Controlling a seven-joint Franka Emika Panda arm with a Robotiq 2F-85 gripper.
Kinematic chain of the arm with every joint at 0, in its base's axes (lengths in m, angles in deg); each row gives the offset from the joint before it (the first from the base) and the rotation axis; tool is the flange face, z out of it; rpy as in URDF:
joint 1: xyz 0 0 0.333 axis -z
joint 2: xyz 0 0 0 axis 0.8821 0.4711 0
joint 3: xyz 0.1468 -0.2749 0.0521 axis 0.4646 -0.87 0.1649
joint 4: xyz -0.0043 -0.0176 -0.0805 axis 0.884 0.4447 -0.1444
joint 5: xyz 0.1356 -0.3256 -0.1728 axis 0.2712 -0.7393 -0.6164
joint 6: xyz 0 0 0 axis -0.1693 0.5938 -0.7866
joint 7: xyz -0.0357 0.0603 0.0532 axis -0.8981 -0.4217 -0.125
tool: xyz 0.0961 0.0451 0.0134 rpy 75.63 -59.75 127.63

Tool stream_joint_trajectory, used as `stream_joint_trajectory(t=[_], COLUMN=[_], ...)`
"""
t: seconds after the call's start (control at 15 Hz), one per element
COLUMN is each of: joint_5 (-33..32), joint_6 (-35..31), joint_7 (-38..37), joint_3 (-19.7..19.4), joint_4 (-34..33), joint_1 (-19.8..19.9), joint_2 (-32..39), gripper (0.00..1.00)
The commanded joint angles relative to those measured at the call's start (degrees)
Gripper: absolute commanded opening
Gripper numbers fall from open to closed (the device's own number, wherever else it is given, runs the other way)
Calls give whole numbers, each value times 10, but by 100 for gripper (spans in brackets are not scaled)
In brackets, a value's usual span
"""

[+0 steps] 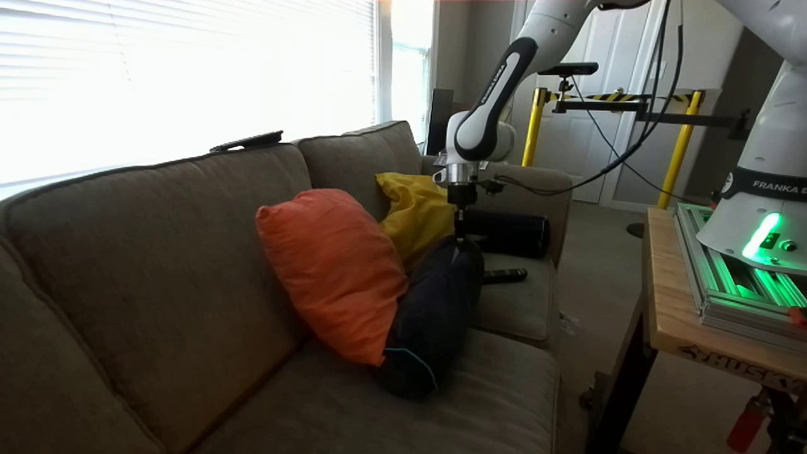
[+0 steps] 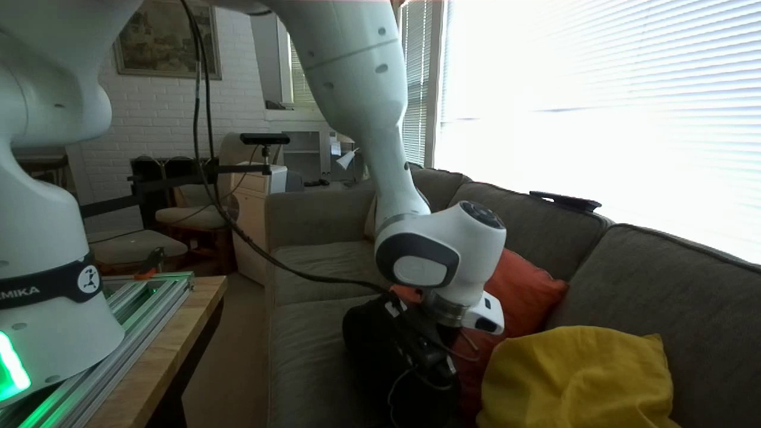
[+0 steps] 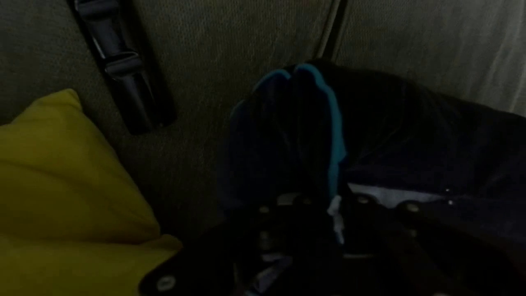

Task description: Move the sausage pillow to the right.

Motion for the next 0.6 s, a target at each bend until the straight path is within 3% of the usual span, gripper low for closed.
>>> stream_joint_trajectory(t=[0.0, 0.53], joint_5=[-25, -49], joint_6=[5, 29], joint_7=[-11, 0], joint_3=[-27, -79], joint_4=[113, 240], joint_1=[-15, -41], joint_2=[-141, -381], gripper=[3, 3])
